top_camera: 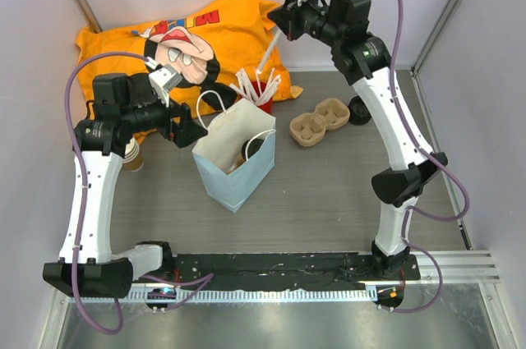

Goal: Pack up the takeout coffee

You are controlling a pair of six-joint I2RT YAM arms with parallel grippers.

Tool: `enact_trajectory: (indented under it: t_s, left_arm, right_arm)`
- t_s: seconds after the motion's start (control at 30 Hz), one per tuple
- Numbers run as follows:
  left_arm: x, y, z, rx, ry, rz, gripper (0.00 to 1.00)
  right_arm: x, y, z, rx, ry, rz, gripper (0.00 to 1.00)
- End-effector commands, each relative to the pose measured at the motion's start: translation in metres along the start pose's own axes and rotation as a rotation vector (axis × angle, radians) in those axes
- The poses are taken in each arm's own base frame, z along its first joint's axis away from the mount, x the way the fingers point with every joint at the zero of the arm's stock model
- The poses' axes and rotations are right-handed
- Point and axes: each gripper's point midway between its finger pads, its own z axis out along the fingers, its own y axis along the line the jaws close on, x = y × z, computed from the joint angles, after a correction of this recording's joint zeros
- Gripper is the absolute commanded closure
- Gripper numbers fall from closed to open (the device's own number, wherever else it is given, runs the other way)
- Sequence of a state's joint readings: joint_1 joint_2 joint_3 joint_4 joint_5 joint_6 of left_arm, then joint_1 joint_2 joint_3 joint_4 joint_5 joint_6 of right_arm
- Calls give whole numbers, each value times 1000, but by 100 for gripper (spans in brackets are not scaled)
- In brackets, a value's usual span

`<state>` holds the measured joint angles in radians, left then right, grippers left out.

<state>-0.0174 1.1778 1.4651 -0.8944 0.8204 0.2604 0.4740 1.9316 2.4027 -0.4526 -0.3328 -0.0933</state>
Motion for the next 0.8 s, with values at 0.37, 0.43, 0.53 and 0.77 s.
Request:
enact_trajectory:
  t_s: [0.37, 0.43, 0.53, 0.77]
  left_arm:
    - [-14, -9, -9, 9, -61, 45, 0]
    - [-15, -9, -9, 4, -62, 45, 0]
    - [-15, -8, -11, -14, -65, 49, 0]
    - [-20, 1, -15, -78, -82, 46, 0]
  right_arm:
    - [-99, 73, -81, -214, -157, -26, 99]
    - [-94, 85, -84, -269, -140, 4, 99]
    - [-86, 100, -91, -345, -113, 40, 99]
    - [-70, 142, -103, -482, -52, 118, 99]
